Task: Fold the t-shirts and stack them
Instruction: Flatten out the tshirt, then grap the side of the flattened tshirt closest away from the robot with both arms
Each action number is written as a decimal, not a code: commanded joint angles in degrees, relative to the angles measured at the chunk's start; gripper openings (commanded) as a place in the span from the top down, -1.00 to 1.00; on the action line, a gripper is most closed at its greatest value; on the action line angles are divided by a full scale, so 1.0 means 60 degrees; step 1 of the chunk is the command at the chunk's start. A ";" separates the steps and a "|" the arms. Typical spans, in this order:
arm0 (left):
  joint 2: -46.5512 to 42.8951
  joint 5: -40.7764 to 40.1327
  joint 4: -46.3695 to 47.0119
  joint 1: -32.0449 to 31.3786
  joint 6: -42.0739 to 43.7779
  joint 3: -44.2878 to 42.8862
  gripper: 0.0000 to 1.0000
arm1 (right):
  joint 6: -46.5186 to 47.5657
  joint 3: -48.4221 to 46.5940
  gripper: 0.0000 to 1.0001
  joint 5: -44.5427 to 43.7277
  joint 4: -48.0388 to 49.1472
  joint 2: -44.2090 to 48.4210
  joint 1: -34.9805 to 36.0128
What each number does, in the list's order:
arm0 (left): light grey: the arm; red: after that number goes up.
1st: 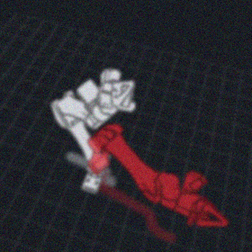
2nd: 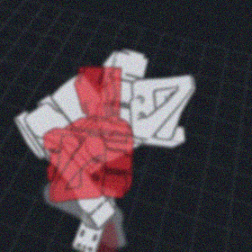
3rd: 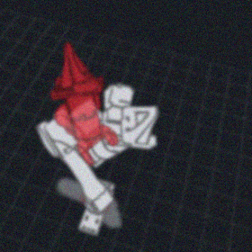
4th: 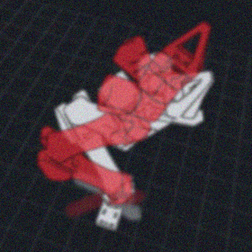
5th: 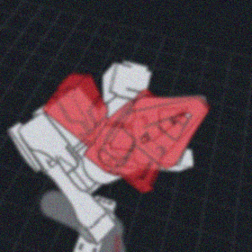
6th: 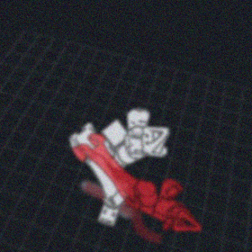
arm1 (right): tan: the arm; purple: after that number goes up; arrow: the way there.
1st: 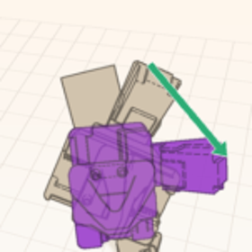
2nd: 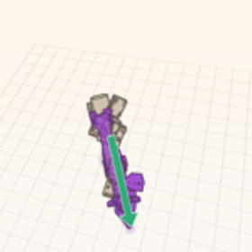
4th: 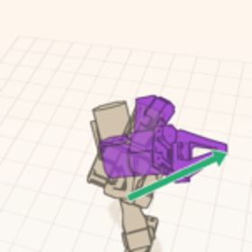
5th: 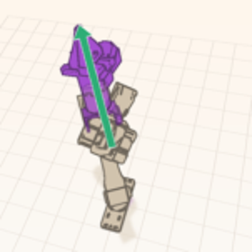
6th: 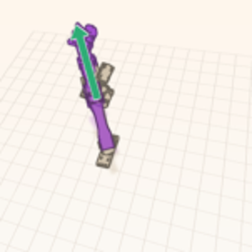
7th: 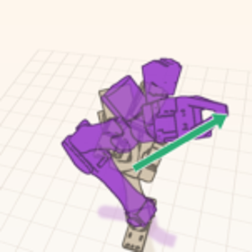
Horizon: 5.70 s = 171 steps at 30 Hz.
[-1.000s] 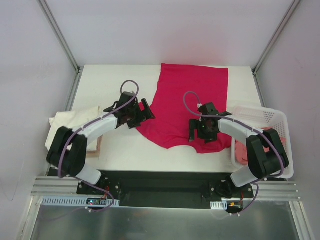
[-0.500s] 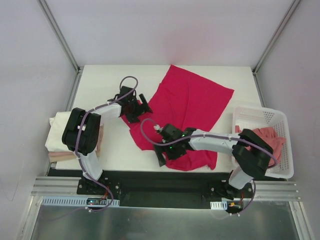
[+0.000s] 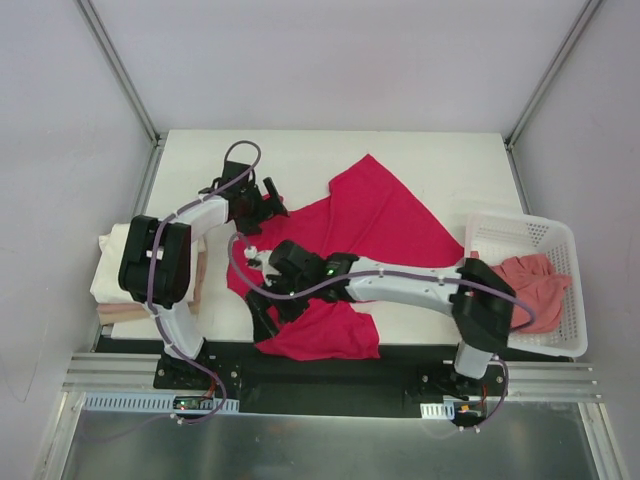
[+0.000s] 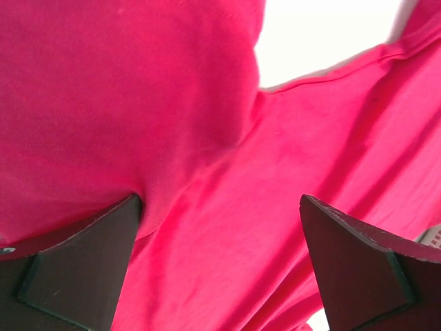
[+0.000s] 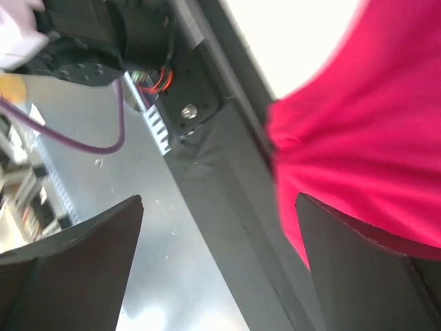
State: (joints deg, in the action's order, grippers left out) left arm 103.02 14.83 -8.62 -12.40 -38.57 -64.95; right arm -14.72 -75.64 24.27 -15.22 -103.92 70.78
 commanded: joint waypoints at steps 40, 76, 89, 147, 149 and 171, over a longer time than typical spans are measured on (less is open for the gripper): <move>0.5105 -0.2077 -0.4523 -0.0701 0.1491 -0.6807 -0.99 | -0.1690 0.6730 -0.93 -0.2170 -0.0173 0.3754 -0.4697; -0.0706 -0.2222 -0.2254 -0.2239 0.0715 0.0204 -0.99 | 0.1076 0.0830 -0.93 -0.4398 -0.3146 -0.0062 -0.7899; 0.0538 -0.2077 -0.2108 -0.1185 0.1095 -0.0234 -0.99 | 0.2321 -0.4351 -0.93 -0.3241 -0.5444 -0.3786 -0.9336; -0.6551 -0.1931 -0.1302 -0.2342 -0.1937 0.6606 1.00 | -0.0418 0.6498 -0.93 -0.4704 -0.2619 0.9220 -0.8384; -0.6652 -0.1696 -0.1317 -0.2356 -0.1776 0.6620 1.00 | -0.0403 0.6483 -0.93 -0.4763 -0.2663 0.9117 -0.8384; -1.1751 -0.0303 -0.5477 -0.2986 -0.3269 0.7793 1.00 | -0.2246 0.6044 -0.93 -0.7030 -0.2809 0.7901 -0.7507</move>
State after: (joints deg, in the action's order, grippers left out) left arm 33.32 12.56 -38.35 -29.71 -55.13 -18.65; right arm -21.96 -36.97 -8.99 -32.58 -55.57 22.83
